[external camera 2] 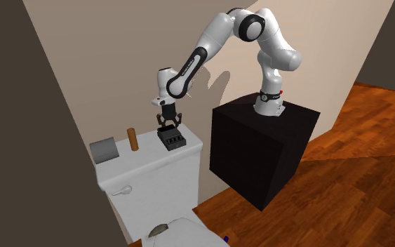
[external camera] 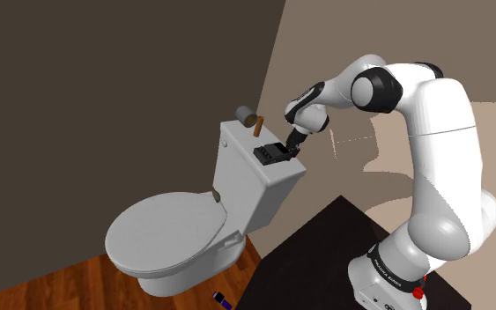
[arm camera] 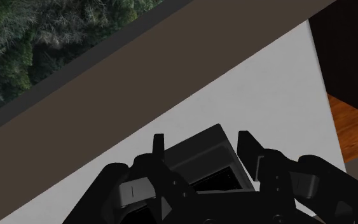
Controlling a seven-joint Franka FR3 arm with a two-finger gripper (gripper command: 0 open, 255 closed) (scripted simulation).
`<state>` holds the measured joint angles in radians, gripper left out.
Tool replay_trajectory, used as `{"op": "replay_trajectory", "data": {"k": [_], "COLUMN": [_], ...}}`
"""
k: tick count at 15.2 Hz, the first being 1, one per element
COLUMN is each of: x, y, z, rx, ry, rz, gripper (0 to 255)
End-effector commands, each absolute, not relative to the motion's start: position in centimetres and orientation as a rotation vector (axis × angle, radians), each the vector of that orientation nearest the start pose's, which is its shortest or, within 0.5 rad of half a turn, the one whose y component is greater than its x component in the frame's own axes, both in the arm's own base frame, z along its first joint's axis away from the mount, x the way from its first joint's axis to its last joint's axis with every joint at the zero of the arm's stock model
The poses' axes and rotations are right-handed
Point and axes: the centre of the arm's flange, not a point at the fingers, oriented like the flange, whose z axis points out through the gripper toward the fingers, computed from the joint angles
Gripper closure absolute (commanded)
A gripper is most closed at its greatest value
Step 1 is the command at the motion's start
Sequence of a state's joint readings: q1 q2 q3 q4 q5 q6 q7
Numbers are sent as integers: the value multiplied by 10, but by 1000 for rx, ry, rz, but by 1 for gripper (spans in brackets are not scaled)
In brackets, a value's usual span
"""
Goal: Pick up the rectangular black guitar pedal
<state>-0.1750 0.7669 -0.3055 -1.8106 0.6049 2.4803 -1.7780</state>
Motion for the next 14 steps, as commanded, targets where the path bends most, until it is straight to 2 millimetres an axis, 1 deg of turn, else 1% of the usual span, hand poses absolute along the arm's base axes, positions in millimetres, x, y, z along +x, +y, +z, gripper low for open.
{"op": "replay_trajectory", "data": {"k": [1, 2, 14], "x": [567, 568, 568], "y": [-289, -289, -289], "z": [127, 127, 190], "rx": [-2757, -2757, -2757], "ry": [-1306, -1306, -1306], "rz": [-183, -183, -183], "gripper": [255, 255, 255]}}
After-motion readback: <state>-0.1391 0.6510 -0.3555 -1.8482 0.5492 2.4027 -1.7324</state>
